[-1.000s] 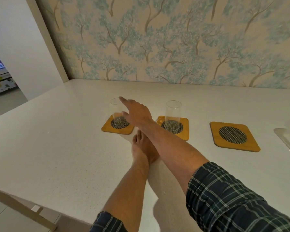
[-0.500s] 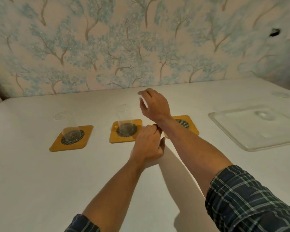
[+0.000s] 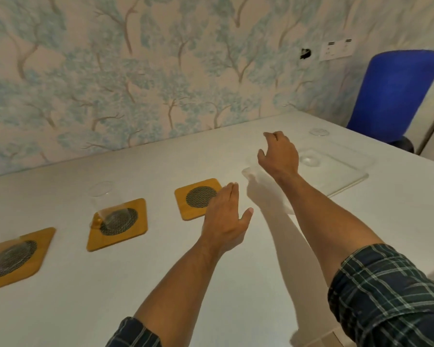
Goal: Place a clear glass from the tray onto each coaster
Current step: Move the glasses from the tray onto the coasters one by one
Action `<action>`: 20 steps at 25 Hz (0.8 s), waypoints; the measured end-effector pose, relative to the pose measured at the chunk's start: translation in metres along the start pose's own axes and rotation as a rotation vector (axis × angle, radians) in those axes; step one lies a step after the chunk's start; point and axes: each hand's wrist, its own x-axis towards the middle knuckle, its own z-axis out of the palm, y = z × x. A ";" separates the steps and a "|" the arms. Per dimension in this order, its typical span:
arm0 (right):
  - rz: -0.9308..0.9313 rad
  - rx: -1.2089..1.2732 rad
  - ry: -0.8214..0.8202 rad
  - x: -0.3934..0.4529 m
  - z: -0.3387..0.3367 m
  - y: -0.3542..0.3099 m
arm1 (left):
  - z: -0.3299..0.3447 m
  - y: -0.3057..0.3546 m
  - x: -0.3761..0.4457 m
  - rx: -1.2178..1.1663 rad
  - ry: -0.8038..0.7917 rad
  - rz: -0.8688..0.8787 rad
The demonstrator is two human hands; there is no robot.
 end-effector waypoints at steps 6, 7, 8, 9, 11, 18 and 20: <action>0.195 -0.112 -0.020 0.023 -0.024 0.080 | 0.041 0.037 0.027 -0.095 -0.115 0.008; 0.220 -0.133 -0.029 0.027 -0.027 0.090 | 0.047 0.039 0.030 -0.103 -0.142 0.011; 0.242 -0.152 -0.043 0.030 -0.028 0.100 | 0.053 0.040 0.032 -0.097 -0.167 0.015; 0.267 -0.163 -0.060 0.035 -0.030 0.110 | 0.058 0.039 0.035 -0.077 -0.192 0.017; 0.325 -0.171 -0.088 0.046 -0.031 0.126 | 0.065 0.034 0.041 -0.001 -0.247 0.012; 0.452 -0.110 -0.247 0.088 -0.020 0.157 | 0.070 0.030 0.048 0.129 -0.308 0.033; 0.464 -0.096 -0.288 0.097 -0.010 0.157 | 0.070 0.029 0.048 0.136 -0.309 0.037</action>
